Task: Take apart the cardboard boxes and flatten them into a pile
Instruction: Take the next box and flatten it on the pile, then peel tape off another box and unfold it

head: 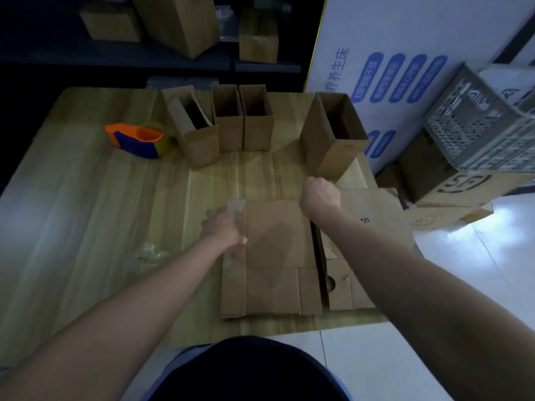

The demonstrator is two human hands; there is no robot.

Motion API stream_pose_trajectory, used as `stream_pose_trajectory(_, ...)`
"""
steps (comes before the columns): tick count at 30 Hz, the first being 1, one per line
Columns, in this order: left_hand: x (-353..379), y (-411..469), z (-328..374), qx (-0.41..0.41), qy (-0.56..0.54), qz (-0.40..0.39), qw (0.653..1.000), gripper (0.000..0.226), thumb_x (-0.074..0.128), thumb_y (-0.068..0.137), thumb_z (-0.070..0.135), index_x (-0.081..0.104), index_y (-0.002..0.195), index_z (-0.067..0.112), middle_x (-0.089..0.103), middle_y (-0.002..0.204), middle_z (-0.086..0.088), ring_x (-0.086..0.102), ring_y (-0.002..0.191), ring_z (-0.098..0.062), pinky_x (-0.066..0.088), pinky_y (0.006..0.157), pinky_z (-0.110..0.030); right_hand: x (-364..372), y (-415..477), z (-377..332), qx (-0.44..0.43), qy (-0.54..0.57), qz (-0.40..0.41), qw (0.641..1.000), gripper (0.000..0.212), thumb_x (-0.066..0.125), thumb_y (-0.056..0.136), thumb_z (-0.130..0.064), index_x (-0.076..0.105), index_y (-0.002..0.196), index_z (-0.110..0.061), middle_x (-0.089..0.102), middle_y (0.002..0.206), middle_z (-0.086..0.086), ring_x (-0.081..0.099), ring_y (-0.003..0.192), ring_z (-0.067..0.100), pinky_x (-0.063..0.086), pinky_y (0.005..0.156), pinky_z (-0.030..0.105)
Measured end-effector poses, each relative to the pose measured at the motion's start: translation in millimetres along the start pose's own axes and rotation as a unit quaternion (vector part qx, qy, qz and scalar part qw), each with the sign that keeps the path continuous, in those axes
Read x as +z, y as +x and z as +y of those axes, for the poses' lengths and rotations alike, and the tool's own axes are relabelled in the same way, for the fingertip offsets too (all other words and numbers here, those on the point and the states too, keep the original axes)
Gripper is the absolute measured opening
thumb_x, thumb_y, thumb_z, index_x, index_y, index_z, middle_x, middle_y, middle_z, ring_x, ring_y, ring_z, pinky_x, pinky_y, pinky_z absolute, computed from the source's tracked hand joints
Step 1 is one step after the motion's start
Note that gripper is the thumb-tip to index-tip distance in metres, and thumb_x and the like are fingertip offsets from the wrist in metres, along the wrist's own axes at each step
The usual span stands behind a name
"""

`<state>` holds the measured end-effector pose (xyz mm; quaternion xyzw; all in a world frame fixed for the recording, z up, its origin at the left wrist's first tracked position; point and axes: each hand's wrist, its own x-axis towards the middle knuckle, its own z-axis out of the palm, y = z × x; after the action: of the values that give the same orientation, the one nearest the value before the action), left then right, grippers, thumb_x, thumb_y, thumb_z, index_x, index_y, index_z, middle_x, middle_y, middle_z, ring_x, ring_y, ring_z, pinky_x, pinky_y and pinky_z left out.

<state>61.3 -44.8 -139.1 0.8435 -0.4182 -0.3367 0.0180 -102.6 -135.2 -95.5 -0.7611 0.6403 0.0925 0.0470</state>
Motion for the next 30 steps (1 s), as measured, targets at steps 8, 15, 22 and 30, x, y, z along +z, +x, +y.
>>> stream_pose_trajectory(8,-43,-17,32,0.169,-0.081,0.070,0.980,0.047,0.060,0.090,0.028,0.048,0.133,0.012,0.047,0.137,-0.008,0.050,0.120,-0.024,0.043,0.100,-0.037,-38,90,60,0.008,0.017,0.049,0.999,0.063,0.058,0.085,-0.010,0.034,0.143,-0.010,0.040,0.144,0.014,0.024,0.141,0.035,0.014,0.118,0.050)
stream_pose_trajectory(15,-49,-33,42,0.219,-0.104,0.106,0.964,0.033,0.058,0.092,0.020,0.057,0.124,0.013,0.054,0.126,-0.006,0.053,0.114,-0.020,0.043,0.094,-0.029,-61,95,68,-0.068,0.016,0.200,0.977,0.027,0.038,0.090,0.002,0.058,0.105,-0.010,0.064,0.101,0.013,0.054,0.108,0.033,0.020,0.116,0.043)
stream_pose_trajectory(22,-64,-48,78,0.276,-0.196,0.153,0.929,0.057,0.062,0.090,0.025,0.037,0.141,0.017,0.037,0.141,-0.005,0.044,0.124,-0.018,0.038,0.106,-0.033,-138,56,64,-0.045,0.185,0.265,0.945,0.018,0.039,0.098,-0.009,0.049,0.112,-0.002,0.053,0.092,0.010,0.051,0.088,0.030,0.038,0.078,0.041)
stream_pose_trajectory(30,-89,-64,93,0.384,-0.232,0.200,0.871,0.055,0.070,0.084,0.027,0.048,0.133,0.013,0.034,0.134,0.000,0.037,0.120,-0.008,0.028,0.105,-0.020,-152,0,49,-0.010,0.366,0.237,0.900,0.022,0.040,0.094,-0.009,0.057,0.105,0.000,0.053,0.094,0.006,0.047,0.087,0.019,0.035,0.072,0.028)
